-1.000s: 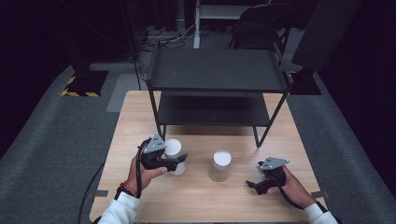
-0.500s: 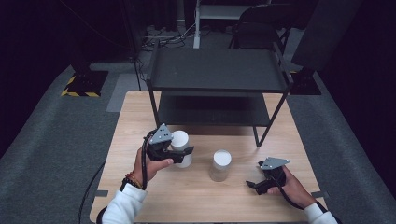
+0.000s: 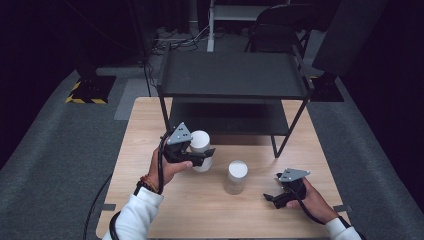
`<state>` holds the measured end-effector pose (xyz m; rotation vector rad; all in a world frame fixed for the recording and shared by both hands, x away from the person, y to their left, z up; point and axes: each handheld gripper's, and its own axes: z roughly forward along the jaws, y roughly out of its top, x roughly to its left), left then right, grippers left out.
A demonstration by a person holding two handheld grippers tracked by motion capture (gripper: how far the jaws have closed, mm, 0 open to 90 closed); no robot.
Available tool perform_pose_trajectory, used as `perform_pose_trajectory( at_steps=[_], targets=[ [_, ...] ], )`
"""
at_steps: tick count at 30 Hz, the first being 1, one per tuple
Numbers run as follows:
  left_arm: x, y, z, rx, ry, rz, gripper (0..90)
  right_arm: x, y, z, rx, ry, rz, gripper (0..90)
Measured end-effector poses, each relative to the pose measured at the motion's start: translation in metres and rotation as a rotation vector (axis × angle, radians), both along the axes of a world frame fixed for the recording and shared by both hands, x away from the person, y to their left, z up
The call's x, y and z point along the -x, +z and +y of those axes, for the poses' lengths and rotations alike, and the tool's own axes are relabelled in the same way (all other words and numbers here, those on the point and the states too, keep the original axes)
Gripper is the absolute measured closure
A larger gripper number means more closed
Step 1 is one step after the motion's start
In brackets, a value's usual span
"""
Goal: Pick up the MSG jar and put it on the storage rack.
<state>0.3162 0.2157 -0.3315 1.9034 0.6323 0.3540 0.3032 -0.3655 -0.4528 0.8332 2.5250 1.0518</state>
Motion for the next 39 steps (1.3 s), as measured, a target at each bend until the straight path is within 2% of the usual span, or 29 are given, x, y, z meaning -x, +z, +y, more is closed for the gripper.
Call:
perform_pose_trajectory(
  at_steps=[4, 10, 27, 30, 39],
  targets=[
    [-0.005, 0.003, 0.0, 0.034, -0.013, 0.001, 34.6, 0.0, 0.0, 0.0, 0.0, 0.0, 0.0, 0.0],
    [-0.008, 0.011, -0.008, 0.046, -0.025, -0.016, 34.6, 0.0, 0.0, 0.0, 0.0, 0.0, 0.0, 0.0],
    [-0.025, 0.05, -0.035, 0.018, -0.046, -0.061, 34.6, 0.0, 0.0, 0.0, 0.0, -0.001, 0.0, 0.0],
    [-0.028, 0.055, -0.037, 0.034, -0.05, -0.063, 34.5, 0.0, 0.0, 0.0, 0.0, 0.0, 0.0, 0.0],
    [-0.033, 0.074, -0.044, 0.044, -0.064, -0.087, 34.5, 0.0, 0.0, 0.0, 0.0, -0.001, 0.0, 0.0]
  ],
)
